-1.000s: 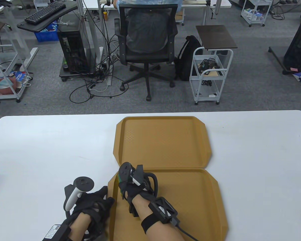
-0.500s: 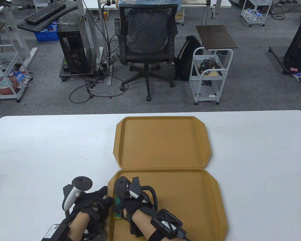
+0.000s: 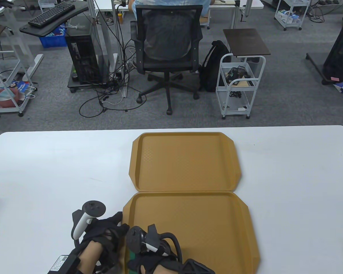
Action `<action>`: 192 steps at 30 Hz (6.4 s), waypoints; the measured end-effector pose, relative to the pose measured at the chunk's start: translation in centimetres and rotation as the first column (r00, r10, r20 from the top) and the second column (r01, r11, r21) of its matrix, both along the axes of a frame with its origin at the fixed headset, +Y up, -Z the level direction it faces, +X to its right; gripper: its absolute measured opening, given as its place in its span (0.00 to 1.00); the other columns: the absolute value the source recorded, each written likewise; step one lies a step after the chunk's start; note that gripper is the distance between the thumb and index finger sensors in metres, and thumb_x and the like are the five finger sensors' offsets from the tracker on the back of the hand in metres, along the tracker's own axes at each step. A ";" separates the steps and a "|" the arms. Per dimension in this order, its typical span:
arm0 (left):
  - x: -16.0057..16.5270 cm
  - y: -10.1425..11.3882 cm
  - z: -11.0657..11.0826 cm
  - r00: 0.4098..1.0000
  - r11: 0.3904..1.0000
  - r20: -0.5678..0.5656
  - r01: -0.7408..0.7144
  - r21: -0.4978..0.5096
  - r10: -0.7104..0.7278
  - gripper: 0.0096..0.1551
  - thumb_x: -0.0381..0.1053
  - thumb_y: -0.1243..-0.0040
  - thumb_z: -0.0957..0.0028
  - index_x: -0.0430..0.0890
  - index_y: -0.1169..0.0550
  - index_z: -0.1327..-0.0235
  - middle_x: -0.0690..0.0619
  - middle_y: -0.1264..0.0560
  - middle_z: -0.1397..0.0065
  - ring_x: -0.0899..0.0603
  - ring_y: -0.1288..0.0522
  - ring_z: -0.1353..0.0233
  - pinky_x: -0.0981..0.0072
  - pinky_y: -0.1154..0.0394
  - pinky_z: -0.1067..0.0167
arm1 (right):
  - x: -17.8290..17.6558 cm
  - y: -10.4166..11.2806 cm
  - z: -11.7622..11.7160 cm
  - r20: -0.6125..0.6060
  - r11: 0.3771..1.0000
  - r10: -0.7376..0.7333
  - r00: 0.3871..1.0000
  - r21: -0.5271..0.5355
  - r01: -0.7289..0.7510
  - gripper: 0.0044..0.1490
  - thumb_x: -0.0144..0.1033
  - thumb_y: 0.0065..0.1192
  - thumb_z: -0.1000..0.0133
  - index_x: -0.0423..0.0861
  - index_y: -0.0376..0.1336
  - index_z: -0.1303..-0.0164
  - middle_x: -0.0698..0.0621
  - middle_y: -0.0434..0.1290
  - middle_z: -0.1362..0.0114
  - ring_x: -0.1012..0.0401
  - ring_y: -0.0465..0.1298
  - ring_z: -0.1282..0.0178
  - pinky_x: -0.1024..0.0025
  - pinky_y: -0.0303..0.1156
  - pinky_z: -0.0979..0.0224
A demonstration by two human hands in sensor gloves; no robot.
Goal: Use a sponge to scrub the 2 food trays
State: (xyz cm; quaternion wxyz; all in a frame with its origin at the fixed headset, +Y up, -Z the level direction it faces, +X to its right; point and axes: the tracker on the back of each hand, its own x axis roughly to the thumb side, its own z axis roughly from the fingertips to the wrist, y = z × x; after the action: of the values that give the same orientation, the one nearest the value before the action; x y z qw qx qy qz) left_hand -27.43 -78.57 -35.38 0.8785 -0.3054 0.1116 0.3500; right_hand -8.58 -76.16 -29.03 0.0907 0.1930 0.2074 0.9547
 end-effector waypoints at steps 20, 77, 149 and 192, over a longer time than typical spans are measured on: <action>0.1 -0.1 0.0 1.000 1.000 -0.003 0.016 0.010 -0.016 0.42 0.63 0.36 0.50 0.62 0.38 0.22 0.58 0.13 0.53 0.50 0.07 0.63 0.61 0.12 0.60 | 13.6 0.9 0.8 0.104 0.997 0.076 0.992 0.025 -0.078 0.47 0.51 0.79 0.53 0.51 0.61 0.24 0.44 0.63 0.21 0.49 0.76 0.44 0.41 0.69 0.31; 0.1 -0.2 -0.1 1.000 0.999 0.002 0.030 0.013 -0.030 0.42 0.63 0.37 0.50 0.61 0.38 0.22 0.58 0.13 0.53 0.50 0.07 0.63 0.61 0.12 0.60 | 11.1 1.0 -9.4 0.329 0.968 0.035 0.944 0.225 -0.115 0.37 0.45 0.75 0.50 0.48 0.67 0.30 0.42 0.67 0.22 0.47 0.78 0.41 0.53 0.78 0.37; 1.7 0.1 0.8 0.995 0.996 0.045 0.090 0.027 -0.091 0.57 0.65 0.28 0.56 0.51 0.44 0.19 0.55 0.19 0.47 0.48 0.12 0.58 0.56 0.16 0.55 | 23.4 -0.1 -0.4 0.318 0.961 0.144 0.937 0.180 -0.208 0.52 0.59 0.74 0.52 0.52 0.55 0.21 0.44 0.56 0.16 0.42 0.73 0.33 0.45 0.73 0.30; -2.2 4.5 -8.4 0.662 0.715 -0.271 -0.653 0.248 0.699 0.38 0.61 0.31 0.47 0.51 0.29 0.26 0.49 0.18 0.34 0.38 0.08 0.50 0.55 0.11 0.57 | 31.4 7.2 0.4 0.414 0.888 -0.407 0.814 0.391 0.244 0.45 0.50 0.77 0.50 0.51 0.61 0.24 0.43 0.59 0.17 0.42 0.74 0.33 0.46 0.73 0.29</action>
State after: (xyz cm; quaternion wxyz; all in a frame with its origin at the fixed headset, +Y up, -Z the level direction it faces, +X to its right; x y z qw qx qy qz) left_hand -29.62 -74.05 -43.79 0.6690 -0.2008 0.1192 0.7057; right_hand 22.79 -68.95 -28.65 0.2715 -0.0074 -0.0160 0.9623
